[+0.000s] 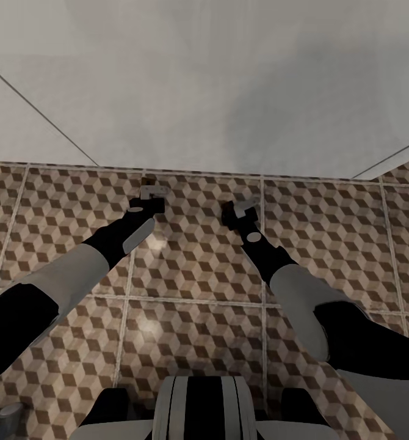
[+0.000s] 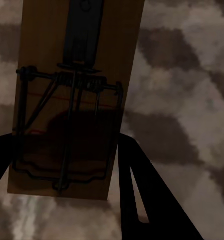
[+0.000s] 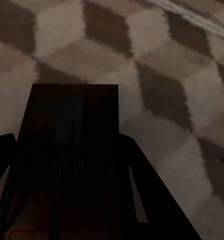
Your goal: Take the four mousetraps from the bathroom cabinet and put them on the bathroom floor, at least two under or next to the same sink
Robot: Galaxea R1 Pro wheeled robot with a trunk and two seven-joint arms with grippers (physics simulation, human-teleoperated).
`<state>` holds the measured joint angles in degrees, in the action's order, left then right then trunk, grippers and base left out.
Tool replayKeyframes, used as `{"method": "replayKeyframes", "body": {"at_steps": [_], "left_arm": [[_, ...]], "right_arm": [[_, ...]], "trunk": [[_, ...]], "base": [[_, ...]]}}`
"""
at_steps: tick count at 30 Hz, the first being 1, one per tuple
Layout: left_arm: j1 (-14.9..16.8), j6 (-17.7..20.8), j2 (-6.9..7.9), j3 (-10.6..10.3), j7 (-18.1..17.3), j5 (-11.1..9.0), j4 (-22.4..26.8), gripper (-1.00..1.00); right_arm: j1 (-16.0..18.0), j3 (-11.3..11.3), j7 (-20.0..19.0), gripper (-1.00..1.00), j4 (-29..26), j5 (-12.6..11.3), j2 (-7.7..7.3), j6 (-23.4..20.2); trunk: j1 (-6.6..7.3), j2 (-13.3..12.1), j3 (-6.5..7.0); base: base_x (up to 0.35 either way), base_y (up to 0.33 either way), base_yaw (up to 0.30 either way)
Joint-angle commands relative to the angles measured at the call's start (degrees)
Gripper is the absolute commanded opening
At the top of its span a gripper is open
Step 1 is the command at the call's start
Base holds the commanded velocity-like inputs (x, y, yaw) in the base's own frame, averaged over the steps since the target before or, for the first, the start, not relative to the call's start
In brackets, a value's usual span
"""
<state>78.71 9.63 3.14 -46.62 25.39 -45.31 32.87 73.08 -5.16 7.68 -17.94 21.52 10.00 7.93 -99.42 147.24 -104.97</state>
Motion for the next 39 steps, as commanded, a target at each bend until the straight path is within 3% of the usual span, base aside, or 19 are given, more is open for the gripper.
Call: {"method": "replayKeyframes", "body": {"at_steps": [1,9,10,39], "left_arm": [[0.09,0.30,0.10,-0.49,0.62,-0.13,0.17,-1.00],[0.08,0.30,0.18,-0.49,0.62,-0.13,0.16,-1.00],[0.10,0.30,0.19,-0.49,0.62,-0.13,0.15,-1.00],[0.02,0.25,0.13,-0.83,0.44,-0.08,-0.83,-1.00]], "right_arm": [[0.05,-0.28,0.41,-1.00,0.10,0.27,0.00,0.10],[0.05,-0.36,0.41,-1.00,0.06,0.27,0.00,0.44],[0.05,-0.36,0.41,1.00,0.04,0.27,0.00,0.46],[0.05,-0.71,0.41,1.00,-0.76,0.44,0.00,2.28]], "trunk": [[0.01,0.01,-0.03],[0.01,0.01,-0.03],[0.01,0.01,-0.03],[0.01,0.01,-0.03]], "base": [[0.000,0.000,0.000],[0.000,0.000,0.000],[0.000,0.000,0.000],[0.000,0.000,0.000]]}}
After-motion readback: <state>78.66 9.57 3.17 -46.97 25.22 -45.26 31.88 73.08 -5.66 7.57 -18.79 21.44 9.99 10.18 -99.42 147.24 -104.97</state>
